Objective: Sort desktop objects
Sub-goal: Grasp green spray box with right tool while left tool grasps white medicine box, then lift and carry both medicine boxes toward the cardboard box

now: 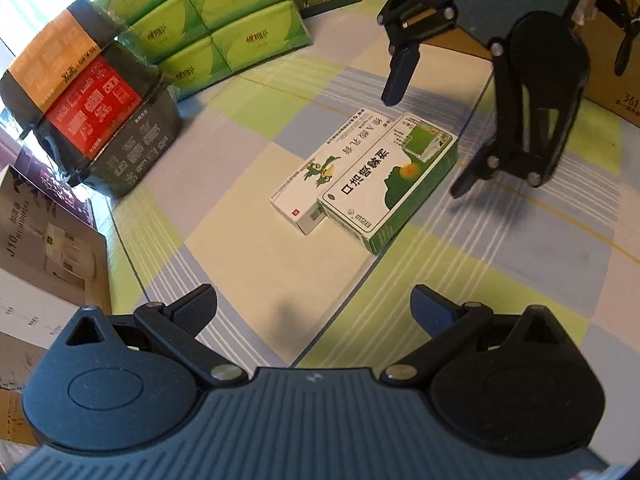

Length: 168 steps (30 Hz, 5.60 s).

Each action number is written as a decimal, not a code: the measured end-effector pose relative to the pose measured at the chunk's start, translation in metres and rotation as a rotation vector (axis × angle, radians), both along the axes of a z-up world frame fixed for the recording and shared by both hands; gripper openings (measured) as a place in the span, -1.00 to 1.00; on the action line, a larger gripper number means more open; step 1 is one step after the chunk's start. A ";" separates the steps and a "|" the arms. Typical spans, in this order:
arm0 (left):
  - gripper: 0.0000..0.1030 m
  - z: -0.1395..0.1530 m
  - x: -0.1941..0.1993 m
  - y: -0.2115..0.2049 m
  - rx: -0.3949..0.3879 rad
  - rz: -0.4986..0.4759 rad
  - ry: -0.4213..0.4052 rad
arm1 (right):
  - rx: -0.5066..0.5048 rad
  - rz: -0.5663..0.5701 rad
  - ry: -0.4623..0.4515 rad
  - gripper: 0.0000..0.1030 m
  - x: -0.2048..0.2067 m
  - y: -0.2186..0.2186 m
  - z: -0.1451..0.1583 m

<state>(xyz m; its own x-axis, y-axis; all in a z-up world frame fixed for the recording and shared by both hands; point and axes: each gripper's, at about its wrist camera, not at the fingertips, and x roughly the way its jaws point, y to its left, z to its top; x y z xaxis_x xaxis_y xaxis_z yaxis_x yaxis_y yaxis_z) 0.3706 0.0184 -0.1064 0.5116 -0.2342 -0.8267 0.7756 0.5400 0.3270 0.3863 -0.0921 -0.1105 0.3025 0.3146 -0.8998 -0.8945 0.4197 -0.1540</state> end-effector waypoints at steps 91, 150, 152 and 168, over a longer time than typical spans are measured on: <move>-0.37 0.018 -0.244 -0.070 -0.350 0.561 0.216 | 0.284 -0.830 0.052 0.01 -0.297 -0.121 0.041; -0.37 0.073 -0.296 -0.200 -0.506 0.414 0.252 | 0.348 -1.096 -0.161 0.02 -0.373 -0.269 0.101; -0.37 0.075 -0.296 -0.208 -0.509 0.403 0.254 | 0.340 -1.099 -0.173 0.01 -0.373 -0.272 0.103; -0.37 0.076 -0.295 -0.237 -0.513 0.360 0.267 | 0.332 -1.125 -0.192 0.02 -0.372 -0.287 0.105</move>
